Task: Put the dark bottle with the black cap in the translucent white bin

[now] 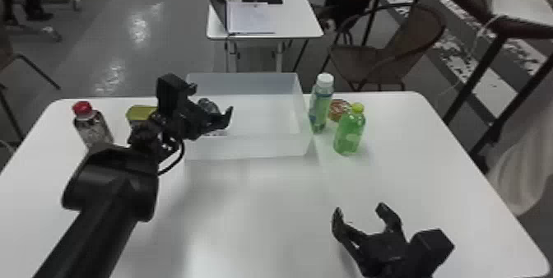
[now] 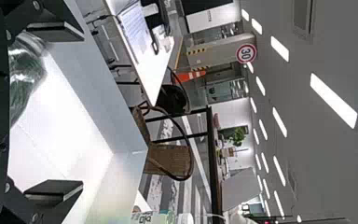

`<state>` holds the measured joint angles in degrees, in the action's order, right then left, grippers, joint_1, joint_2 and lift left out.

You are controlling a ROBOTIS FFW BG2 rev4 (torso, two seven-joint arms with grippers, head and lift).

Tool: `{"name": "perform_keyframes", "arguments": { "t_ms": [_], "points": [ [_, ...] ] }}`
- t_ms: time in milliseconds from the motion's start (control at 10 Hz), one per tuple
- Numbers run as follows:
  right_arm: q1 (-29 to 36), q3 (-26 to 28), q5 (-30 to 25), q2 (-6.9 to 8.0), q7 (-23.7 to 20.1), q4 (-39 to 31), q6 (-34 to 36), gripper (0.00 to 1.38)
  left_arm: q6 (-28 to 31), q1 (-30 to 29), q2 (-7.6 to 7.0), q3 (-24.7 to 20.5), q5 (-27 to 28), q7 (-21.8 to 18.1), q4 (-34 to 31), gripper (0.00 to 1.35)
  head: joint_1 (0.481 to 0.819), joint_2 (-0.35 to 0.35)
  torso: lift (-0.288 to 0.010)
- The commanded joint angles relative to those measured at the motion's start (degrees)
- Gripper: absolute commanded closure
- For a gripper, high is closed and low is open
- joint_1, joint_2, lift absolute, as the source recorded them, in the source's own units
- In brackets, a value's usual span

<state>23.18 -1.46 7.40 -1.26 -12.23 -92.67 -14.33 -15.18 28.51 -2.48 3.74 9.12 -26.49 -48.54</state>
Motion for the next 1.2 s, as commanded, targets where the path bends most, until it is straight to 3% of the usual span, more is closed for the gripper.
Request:
{"name": "perform_keyframes", "arguments": {
  "t_ms": [0, 400, 700, 900, 1100],
  "points": [
    [0.2, 0.1, 0.1, -0.05, -0.1, -0.2, 0.0, 0.25, -1.0, -0.9, -0.07, -0.5, -1.3, 0.0, -1.6, 0.11, 0.695, -0.061, -0.093],
    [0.4, 0.1, -0.1, -0.05, 0.0, -0.7, 0.0, 0.25, -0.3, -14.8, 0.81, -5.4, -7.7, 2.8, -18.6, 0.12, 0.695, -0.043, -0.093],
    [1.1, 0.5, -0.1, -0.05, 0.0, -1.4, 0.0, 0.25, -0.4, -29.0, 0.63, -6.9, -10.7, 13.5, -32.3, 0.12, 0.695, 0.012, -0.093],
    [1.1, 0.6, -0.1, -0.76, 0.0, -1.7, 0.0, 0.25, -5.1, -37.3, 1.07, -8.6, -14.1, 18.7, -36.3, 0.12, 0.695, 0.047, -0.093],
    [1.0, 0.8, -0.1, -0.93, 0.0, -1.7, 0.0, 0.25, -6.1, -45.6, 1.69, -7.7, -14.2, 27.8, -42.1, 0.12, 0.695, 0.092, -0.093]
  ]
}}
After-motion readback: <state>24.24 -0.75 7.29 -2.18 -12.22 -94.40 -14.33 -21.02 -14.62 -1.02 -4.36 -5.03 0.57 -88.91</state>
